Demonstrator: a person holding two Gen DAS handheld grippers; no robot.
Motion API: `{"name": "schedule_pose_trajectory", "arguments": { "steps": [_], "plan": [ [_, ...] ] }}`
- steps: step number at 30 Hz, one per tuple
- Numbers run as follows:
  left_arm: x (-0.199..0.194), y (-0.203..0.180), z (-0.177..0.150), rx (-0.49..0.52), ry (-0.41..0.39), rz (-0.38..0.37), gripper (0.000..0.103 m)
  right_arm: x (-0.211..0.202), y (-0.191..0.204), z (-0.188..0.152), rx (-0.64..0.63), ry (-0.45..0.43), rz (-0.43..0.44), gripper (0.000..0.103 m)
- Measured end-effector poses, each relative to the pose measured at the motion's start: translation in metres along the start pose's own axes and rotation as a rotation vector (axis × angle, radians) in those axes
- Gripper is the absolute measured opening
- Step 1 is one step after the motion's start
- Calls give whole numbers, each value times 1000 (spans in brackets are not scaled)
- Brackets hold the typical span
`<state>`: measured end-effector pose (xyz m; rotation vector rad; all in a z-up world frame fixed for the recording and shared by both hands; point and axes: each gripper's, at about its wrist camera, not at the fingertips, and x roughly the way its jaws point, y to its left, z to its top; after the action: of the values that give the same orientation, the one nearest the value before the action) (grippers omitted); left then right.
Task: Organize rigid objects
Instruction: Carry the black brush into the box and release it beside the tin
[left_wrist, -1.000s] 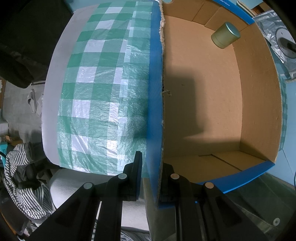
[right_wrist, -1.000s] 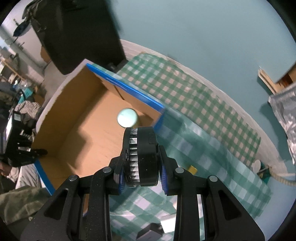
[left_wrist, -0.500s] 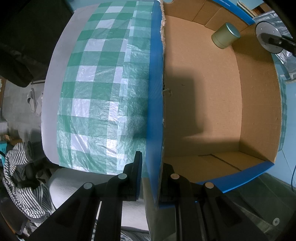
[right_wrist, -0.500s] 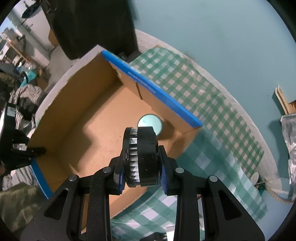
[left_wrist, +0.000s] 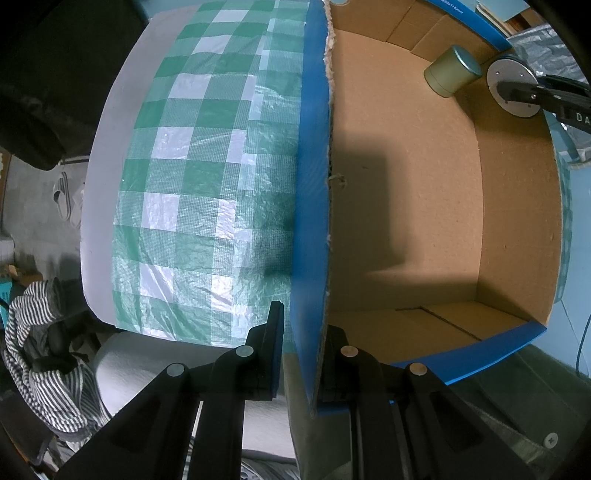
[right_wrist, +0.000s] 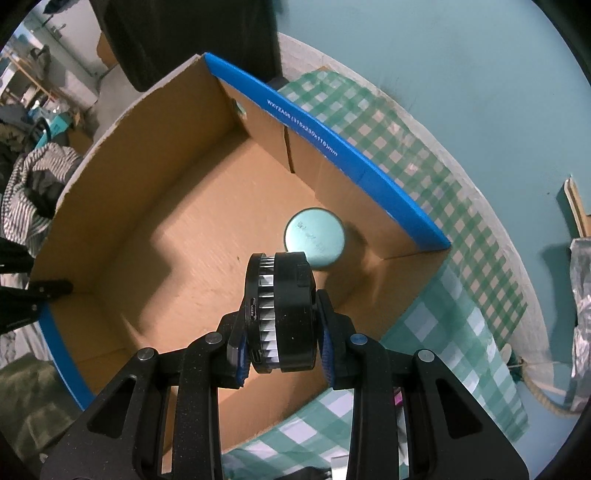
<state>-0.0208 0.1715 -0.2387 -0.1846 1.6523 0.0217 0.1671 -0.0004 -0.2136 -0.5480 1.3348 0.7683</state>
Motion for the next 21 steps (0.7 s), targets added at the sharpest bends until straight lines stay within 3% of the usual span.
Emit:
{"name": "schedule_pose_trajectory", "arguments": {
  "steps": [10, 16, 21],
  "plan": [
    [3, 0, 2, -7, 5, 2, 14, 13, -1, 3, 1, 32, -13, 29],
    [3, 3, 0, -11, 5, 3, 14, 7, -4, 2, 8, -4, 2, 30],
    [4, 5, -1, -14, 5, 2, 14, 1, -8, 3, 32, -24, 0, 44]
  ]
}}
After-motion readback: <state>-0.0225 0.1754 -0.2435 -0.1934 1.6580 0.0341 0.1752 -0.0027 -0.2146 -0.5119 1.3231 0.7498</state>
